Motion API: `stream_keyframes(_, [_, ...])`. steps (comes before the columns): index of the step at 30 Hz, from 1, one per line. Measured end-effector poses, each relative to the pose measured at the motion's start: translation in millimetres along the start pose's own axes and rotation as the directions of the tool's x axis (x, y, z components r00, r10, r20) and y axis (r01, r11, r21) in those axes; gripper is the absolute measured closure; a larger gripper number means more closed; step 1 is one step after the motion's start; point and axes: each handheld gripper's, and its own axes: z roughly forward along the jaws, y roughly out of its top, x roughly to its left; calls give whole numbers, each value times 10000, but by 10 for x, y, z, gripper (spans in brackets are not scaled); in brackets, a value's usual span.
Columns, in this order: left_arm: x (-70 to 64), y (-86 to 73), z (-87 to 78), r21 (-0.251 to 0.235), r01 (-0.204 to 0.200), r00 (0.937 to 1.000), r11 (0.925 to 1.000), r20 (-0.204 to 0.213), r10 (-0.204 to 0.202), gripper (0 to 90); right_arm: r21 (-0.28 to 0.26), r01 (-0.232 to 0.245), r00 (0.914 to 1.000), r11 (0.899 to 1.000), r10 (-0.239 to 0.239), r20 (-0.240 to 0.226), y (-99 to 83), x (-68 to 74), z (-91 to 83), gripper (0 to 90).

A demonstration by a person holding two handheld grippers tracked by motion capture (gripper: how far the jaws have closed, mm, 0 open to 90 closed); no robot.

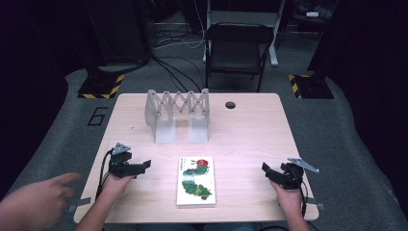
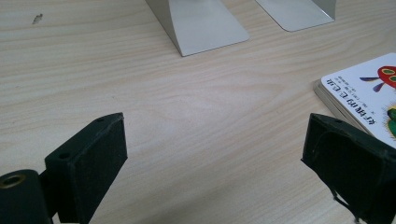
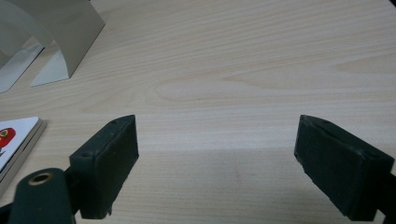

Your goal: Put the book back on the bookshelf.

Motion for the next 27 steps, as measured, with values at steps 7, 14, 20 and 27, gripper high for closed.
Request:
stream_keyframes(7, [-14, -4, 8, -59, 28, 10000, 10000, -40, -29, 62, 72, 80, 9999, 9999, -79, -128, -1, 32, -3, 138])
stream_keyframes(14, [-122, 17, 44, 620, 861, 9961, 9944, -227, -849, 71, 584, -740, 9970, 9956, 752, -195, -1, 162, 8, 164])
stream_keyframes(20, [-410, 62, 136, 1204, 510, 9967, 9914, -686, -429, 76, 1158, -1204, 9888, 9860, 1294, -739, -24, 455, 66, 193])
stream_keyframes(27, [-661, 23, 270, 2058, -668, 9932, 9763, -803, 849, 75, 2534, -207, 9686, 9671, 822, -2345, -250, 1113, 347, 219])
